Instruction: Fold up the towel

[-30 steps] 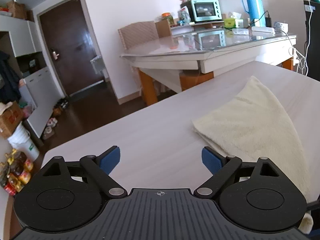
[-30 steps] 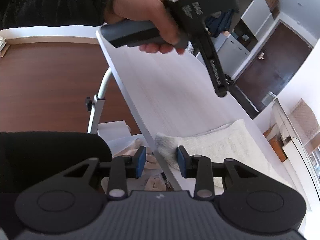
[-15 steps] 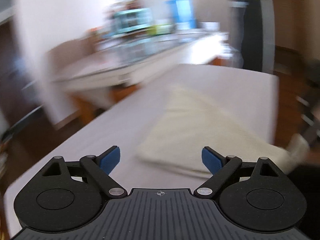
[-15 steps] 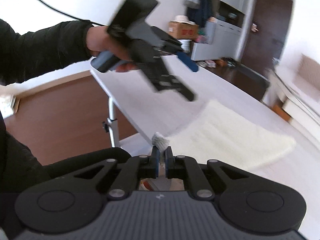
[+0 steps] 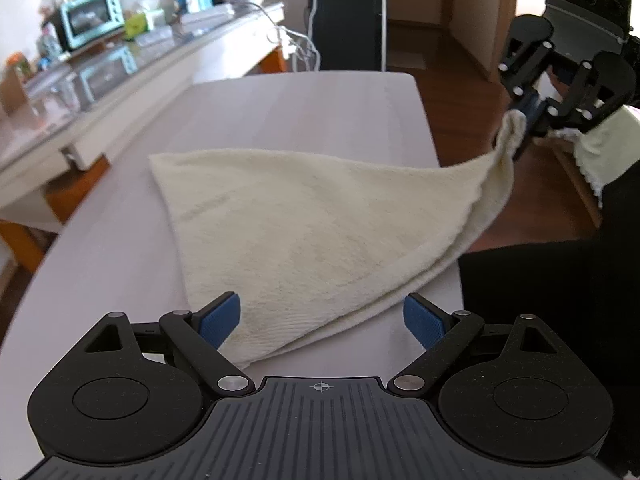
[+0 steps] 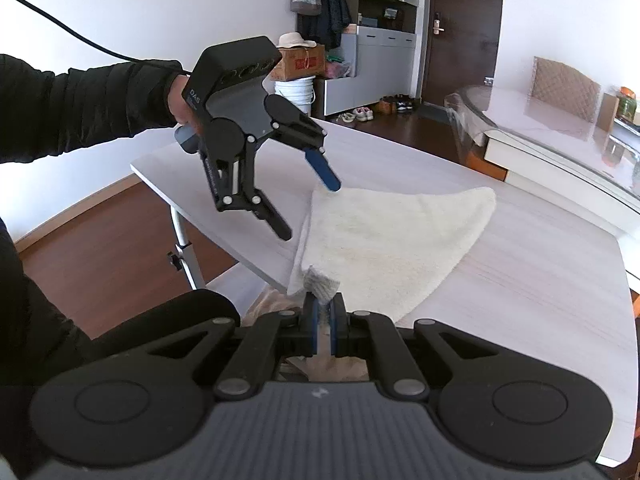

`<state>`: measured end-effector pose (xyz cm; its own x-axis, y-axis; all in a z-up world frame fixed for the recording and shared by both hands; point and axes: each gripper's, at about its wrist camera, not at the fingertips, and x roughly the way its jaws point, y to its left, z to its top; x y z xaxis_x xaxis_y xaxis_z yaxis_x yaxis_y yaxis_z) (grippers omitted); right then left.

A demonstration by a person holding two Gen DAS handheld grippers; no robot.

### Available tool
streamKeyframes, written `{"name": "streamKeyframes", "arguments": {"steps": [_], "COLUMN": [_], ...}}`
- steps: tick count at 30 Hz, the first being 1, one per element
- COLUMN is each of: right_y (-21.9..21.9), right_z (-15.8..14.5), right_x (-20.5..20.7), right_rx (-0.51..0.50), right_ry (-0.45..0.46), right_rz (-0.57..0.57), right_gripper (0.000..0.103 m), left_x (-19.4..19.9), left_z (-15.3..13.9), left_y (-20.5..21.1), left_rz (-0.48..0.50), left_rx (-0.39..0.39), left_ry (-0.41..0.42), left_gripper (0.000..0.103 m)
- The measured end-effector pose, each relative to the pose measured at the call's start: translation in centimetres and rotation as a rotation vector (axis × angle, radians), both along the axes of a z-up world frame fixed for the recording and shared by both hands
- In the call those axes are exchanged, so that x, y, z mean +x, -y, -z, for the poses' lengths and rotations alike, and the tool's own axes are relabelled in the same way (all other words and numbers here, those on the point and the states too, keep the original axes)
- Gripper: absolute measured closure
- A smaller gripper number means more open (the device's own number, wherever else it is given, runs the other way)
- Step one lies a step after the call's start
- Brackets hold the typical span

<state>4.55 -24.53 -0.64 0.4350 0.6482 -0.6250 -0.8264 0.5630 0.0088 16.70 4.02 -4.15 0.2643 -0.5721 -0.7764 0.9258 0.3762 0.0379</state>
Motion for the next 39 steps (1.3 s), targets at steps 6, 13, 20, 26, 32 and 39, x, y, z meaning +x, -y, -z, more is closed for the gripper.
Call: {"name": "streamKeyframes", "arguments": {"steps": [6, 13, 20, 26, 32, 39], "right_y": [1.2, 1.3, -1.2, -5.3, -7.4, -8.8], "right_z": [-2.0, -5.9, -8.1, -6.4, -2.7, 2.3], "right_x": [0.9, 5.7, 14.6, 23.9, 29.3, 33.7], "right_rx": [0.045, 0.075, 0.065, 0.029, 0.032, -0.005], "right_ry": [0.003, 0.017, -0.016, -0.123, -0.226, -0.345], "right_rz": [-0.049, -0.139, -0.237, -0.271, -0.250, -0.204], "right_gripper": [0.097, 0.097, 0.097, 0.097, 0.097, 0.097], "left_x": [-1.3, -3.1, -2.7, -2.8, -2.8, -1.4], "left_z": [0.8, 1.0, 0.9, 0.9, 0.8, 0.7], "left_y": [-0.6, -0.5, -1.2, -1.1, -1.3, -2.5], "left_rz": [-0.019, -0.058, -0.142, -0.193, -0.270, -0.386], "left_rx": [0.023, 0.007, -0.085, -0.103, -0.159, -0.272], "left_ry": [-0.030, -0.044, -0.103, -0.093, -0.110, -0.195], "left_gripper": [0.010, 0.009, 0.008, 0.008, 0.008, 0.008]}}
